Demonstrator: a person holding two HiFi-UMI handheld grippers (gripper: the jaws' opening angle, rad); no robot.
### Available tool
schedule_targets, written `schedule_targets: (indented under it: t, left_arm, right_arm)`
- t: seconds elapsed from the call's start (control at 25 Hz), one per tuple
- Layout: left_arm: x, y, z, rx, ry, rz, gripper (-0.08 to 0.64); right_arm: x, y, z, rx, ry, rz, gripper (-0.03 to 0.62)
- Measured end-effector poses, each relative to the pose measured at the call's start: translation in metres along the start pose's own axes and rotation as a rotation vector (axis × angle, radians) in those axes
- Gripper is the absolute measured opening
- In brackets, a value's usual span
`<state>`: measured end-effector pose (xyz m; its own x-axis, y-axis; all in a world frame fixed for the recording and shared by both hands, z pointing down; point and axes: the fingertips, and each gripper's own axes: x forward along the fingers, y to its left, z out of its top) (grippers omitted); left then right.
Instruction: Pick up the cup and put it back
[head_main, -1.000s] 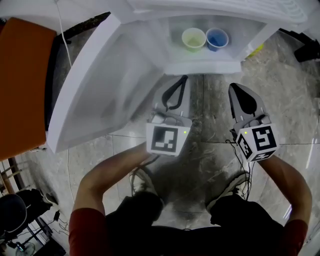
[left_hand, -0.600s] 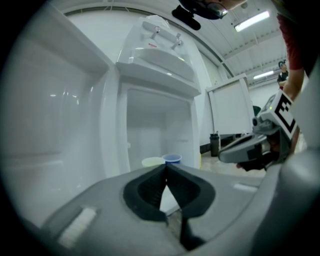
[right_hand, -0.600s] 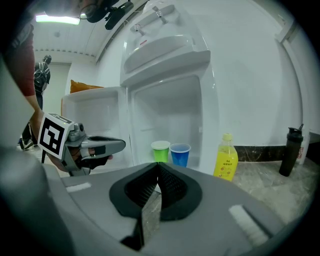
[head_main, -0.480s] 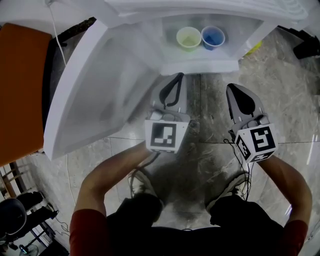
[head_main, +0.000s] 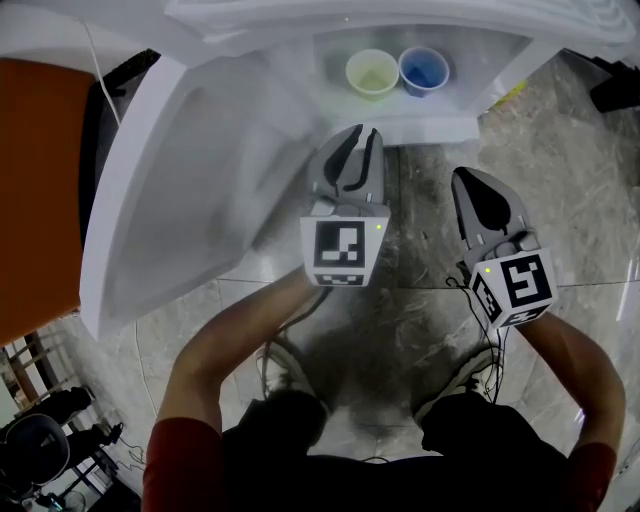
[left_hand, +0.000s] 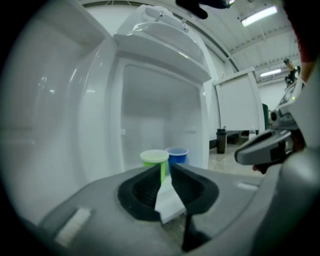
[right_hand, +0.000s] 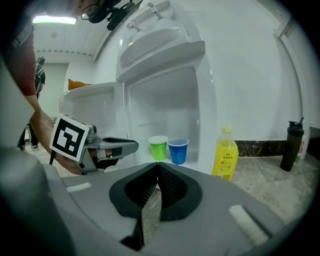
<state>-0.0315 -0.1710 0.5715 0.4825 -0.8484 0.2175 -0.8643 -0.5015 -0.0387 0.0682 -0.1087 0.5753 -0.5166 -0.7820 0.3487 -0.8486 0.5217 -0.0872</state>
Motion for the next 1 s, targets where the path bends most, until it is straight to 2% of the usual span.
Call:
schedule_targets:
  t: [0.68,1.0]
  left_arm:
    - [0.069,0.012,-0.024,-0.065,0.058,0.046,0.243]
    - [0.09,0.025,-0.026,-0.048,0.069,0.1,0.275]
  right_arm:
    - [0.005,-0.023,-0.025,0.017,0.047,-0.015,0.0]
    - [0.005,-0.025,-0.032,0.026,0.057,-0.005,0.001]
